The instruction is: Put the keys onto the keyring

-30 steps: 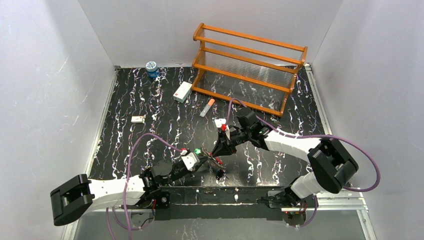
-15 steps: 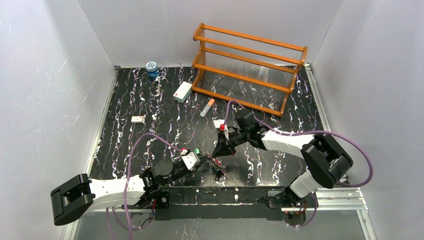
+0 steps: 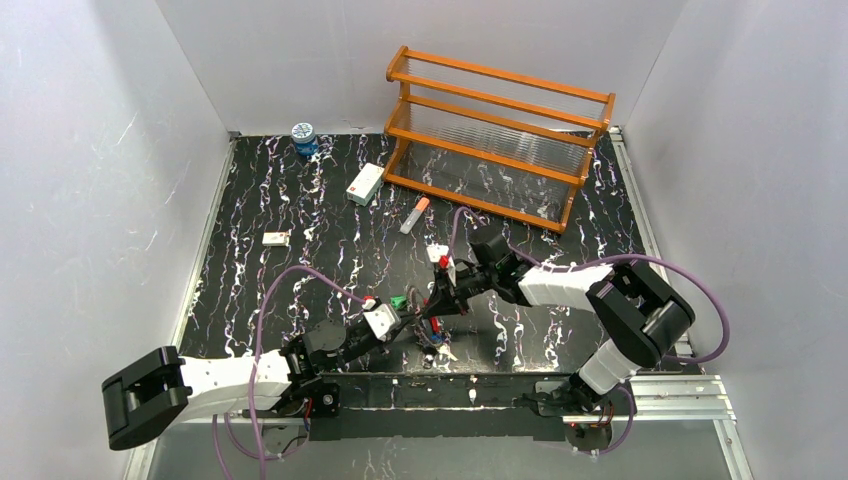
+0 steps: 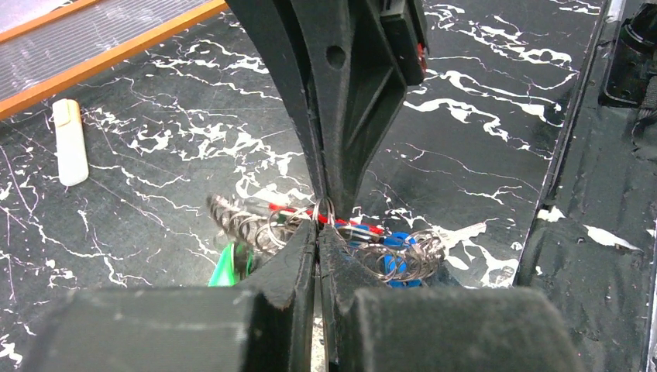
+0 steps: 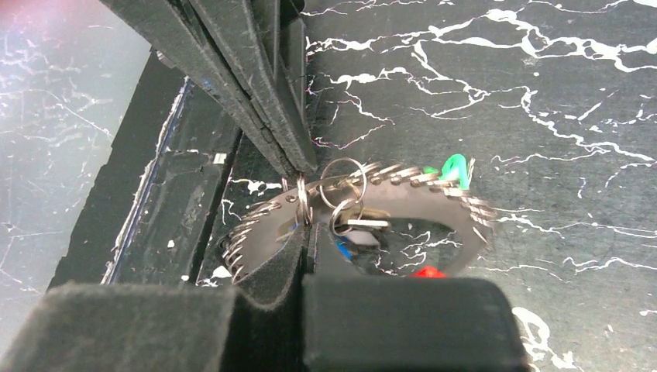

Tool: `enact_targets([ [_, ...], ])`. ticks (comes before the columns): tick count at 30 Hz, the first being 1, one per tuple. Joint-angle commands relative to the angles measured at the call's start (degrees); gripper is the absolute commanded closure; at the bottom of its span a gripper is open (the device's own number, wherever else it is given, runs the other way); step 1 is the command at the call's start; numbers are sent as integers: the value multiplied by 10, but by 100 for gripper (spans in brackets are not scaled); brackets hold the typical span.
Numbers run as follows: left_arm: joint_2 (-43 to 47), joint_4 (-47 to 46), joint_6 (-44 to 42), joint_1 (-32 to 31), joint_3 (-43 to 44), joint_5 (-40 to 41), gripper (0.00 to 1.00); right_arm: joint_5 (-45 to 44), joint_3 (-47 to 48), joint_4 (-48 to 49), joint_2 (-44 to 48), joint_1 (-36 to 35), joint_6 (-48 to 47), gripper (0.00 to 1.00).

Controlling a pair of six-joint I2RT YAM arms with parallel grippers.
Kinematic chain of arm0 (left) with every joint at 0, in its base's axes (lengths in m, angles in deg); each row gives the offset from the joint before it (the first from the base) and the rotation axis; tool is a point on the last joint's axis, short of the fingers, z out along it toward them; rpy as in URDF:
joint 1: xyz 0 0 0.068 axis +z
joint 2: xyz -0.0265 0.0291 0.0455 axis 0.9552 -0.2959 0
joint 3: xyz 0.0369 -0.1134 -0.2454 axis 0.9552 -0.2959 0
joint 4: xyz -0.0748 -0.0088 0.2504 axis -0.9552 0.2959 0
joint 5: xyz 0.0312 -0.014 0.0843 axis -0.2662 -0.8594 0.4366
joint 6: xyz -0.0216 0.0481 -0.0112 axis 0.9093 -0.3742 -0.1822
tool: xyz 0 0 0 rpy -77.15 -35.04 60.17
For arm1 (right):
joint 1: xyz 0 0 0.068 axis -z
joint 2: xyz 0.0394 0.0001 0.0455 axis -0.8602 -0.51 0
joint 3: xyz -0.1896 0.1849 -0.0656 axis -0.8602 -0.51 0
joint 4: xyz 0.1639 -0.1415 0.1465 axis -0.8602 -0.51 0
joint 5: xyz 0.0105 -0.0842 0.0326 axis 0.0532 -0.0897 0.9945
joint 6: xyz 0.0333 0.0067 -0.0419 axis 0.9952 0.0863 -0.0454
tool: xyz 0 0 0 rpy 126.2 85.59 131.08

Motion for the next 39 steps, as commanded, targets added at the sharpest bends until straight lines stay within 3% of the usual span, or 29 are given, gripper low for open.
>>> enact_targets([
  [1, -3, -54, 8, -1, -4, -11, 100, -43, -39, 107, -6, -28, 11, 97],
  [5, -5, -60, 11, -1, -4, -8, 100, -88, -83, 229, -7, -39, 56, 94],
  [10, -4, -60, 13, -1, -9, -3, 100, -151, -108, 282, 4, -50, 83, 78],
  [16, 4, -60, 15, -1, -22, 16, 100, -226, -140, 260, 76, -49, 82, 57],
  [22, -2, -60, 23, -1, -18, 62, 100, -248, -151, 242, 127, -34, 104, 40],
  [24, -6, -59, 31, -1, -12, 84, 86, -244, -152, 244, 137, -22, 118, 36],
  [29, -21, -54, 56, -1, 9, 173, 30, -220, -151, 252, 144, 37, 168, 22],
  [32, -31, -45, 64, 1, 30, 250, 5, -214, -155, 256, 152, 87, 203, 15],
  [36, -37, -34, 64, 42, 48, 288, 2, -219, -172, 269, 171, 159, 245, 2],
  [39, -28, 6, 103, 137, 69, 200, 2, -232, -185, 268, 186, 221, 269, 1],
])
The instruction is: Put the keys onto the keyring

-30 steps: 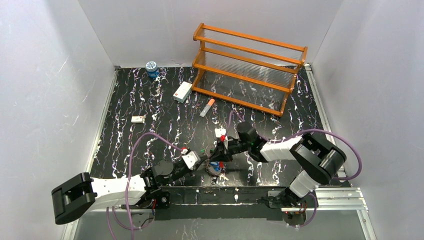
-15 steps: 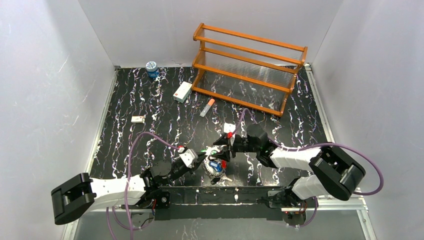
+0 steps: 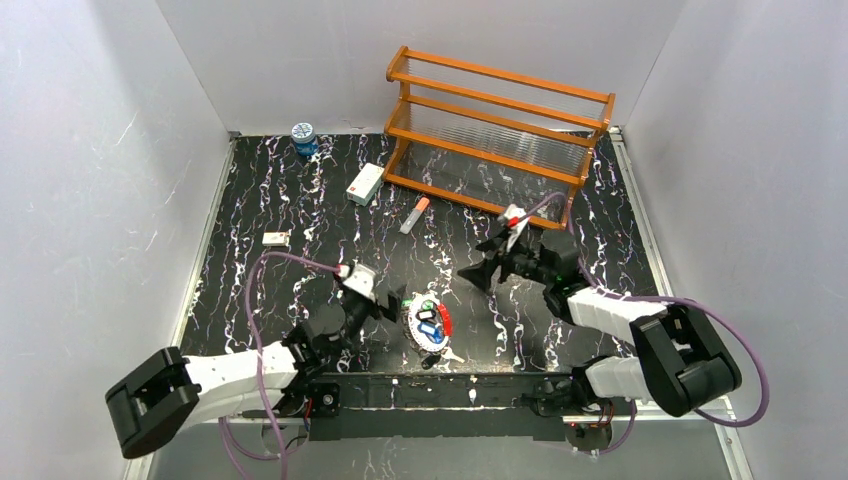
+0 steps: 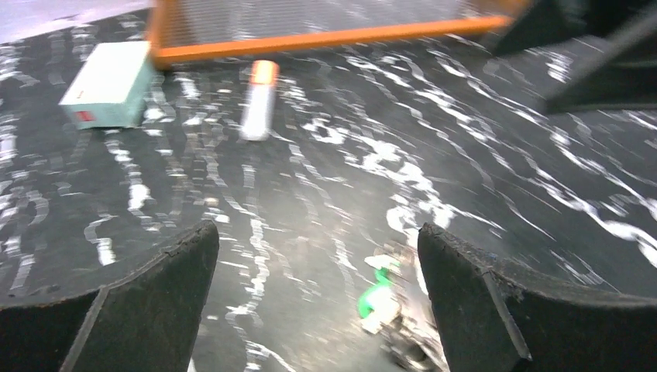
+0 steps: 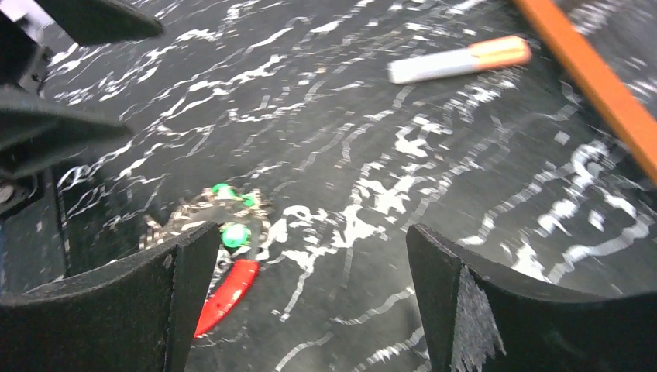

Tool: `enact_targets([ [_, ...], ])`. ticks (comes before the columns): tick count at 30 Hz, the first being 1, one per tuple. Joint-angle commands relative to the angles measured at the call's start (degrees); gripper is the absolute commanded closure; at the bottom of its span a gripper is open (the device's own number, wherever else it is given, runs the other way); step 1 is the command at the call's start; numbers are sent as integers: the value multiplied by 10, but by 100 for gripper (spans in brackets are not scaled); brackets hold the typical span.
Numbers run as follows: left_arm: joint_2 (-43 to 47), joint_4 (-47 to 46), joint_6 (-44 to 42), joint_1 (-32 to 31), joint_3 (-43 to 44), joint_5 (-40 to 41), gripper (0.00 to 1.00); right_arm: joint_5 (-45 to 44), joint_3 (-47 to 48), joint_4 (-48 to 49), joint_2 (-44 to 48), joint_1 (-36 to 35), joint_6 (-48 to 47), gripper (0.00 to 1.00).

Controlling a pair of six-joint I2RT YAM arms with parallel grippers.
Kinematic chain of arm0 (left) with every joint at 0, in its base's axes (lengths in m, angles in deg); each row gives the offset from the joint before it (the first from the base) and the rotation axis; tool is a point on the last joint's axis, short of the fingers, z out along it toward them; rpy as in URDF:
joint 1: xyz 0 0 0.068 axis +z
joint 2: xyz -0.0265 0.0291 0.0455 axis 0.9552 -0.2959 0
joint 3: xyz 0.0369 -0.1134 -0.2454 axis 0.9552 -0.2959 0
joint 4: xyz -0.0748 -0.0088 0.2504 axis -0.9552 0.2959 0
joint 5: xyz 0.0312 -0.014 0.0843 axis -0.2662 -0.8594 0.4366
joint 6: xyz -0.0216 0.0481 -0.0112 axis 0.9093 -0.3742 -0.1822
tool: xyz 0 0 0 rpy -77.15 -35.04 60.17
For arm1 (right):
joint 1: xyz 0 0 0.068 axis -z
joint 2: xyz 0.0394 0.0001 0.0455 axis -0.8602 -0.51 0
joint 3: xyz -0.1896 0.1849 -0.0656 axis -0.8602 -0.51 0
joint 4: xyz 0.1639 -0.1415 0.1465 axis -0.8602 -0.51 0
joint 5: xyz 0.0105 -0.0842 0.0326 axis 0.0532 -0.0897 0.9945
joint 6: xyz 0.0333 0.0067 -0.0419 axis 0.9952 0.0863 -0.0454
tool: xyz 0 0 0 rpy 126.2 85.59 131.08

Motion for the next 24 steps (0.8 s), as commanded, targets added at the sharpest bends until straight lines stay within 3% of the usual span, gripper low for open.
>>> enact_targets([
  [1, 10, 45, 50, 125, 48, -51, 2, -16, -19, 25, 32, 81, 56, 1],
  [6, -25, 115, 64, 293, 100, -157, 2, -104, -7, -58, 59, 159, 45, 1],
  [10, -83, 151, 100, 410, 146, -169, 2, -227, 6, -119, 77, 175, 18, 1],
  [15, -125, 203, 55, 444, 176, -58, 1, -354, -19, -118, 100, 175, -61, 1],
  [18, -148, 137, 61, 460, 133, -3, 2, -399, -68, -47, 90, 175, -70, 1],
  [24, -267, -27, 42, 477, 89, 3, 2, -433, -112, 78, 24, 178, -65, 1],
])
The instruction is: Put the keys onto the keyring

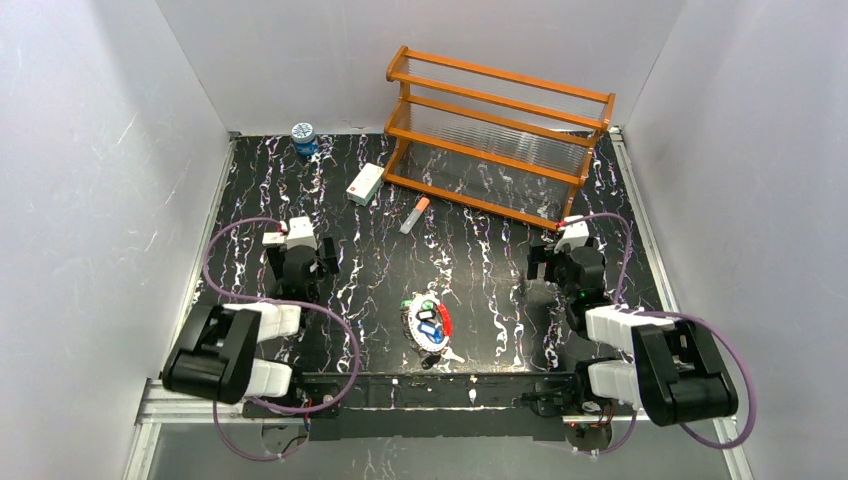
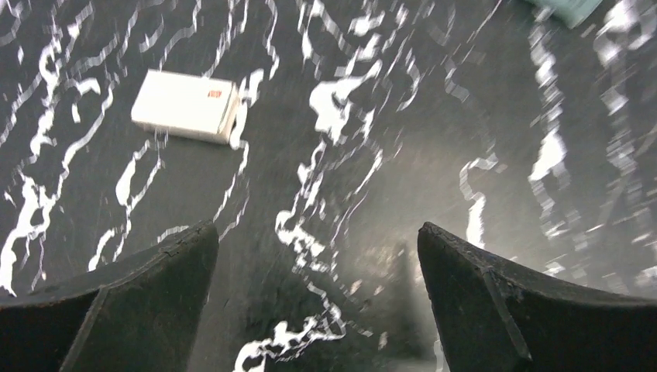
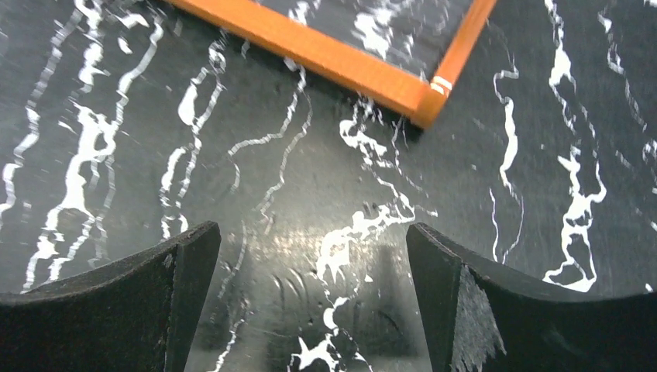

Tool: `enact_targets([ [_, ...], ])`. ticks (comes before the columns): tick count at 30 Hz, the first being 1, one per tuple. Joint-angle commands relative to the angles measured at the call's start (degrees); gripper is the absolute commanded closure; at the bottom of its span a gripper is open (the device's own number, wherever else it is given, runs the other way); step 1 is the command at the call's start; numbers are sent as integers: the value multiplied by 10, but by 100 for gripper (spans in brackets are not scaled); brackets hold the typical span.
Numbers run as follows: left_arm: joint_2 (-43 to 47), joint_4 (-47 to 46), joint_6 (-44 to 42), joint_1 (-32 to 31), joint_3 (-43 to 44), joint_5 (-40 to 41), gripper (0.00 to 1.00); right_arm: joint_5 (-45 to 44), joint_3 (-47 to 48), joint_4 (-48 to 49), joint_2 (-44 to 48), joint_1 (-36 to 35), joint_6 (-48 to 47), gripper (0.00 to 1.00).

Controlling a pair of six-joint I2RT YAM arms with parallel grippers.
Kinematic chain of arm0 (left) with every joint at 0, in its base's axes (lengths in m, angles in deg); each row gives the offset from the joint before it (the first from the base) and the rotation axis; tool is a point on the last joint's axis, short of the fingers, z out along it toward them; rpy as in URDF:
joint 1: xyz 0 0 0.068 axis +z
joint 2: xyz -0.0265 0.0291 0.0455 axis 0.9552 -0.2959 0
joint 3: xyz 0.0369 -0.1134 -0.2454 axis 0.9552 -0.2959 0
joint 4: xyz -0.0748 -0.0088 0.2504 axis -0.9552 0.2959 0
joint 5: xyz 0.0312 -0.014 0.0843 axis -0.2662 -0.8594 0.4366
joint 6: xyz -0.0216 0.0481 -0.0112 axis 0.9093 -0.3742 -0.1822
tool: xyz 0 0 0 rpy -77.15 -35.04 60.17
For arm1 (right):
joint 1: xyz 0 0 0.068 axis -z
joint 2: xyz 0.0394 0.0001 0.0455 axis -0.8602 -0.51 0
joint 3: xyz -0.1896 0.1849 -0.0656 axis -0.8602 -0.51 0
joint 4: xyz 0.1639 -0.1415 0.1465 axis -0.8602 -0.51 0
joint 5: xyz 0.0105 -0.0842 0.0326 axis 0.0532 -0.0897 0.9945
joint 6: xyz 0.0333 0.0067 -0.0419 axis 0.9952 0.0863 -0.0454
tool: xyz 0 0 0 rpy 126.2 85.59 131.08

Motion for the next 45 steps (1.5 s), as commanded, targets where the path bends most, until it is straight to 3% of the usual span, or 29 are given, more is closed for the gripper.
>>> enact_targets([
  [1, -54, -122, -19, 11, -28, 15, 2, -45, -7, 119, -44, 5, -21, 1],
  [5, -109, -247, -76, 16, -39, -24, 2, -43, -4, 147, -68, 14, -28, 1],
  [9, -234, -425, -97, 30, -68, -72, 3, -44, -20, 236, -95, 27, -38, 1],
  [13, -217, -354, -103, 30, -47, -96, 2, 9, -30, 310, -146, 59, -18, 1],
  [15, -217, -332, -91, 30, -36, -67, 2, 34, -31, 351, -193, 60, -31, 1],
  [17, -216, -327, -88, 30, -35, -64, 2, -14, -25, 395, -235, 60, -16, 1],
  [19, -217, -326, -89, 30, -33, -64, 2, -54, 9, 303, -220, 61, 15, 1],
  [21, -217, -324, -87, 30, -32, -63, 2, -60, 8, 338, -236, 63, 14, 1],
  [23, -217, -325, -86, 30, -33, -59, 2, -64, 11, 301, -222, 63, 22, 1],
  [45, -217, -323, -85, 30, -32, -59, 2, -63, 13, 309, -229, 63, 19, 1],
])
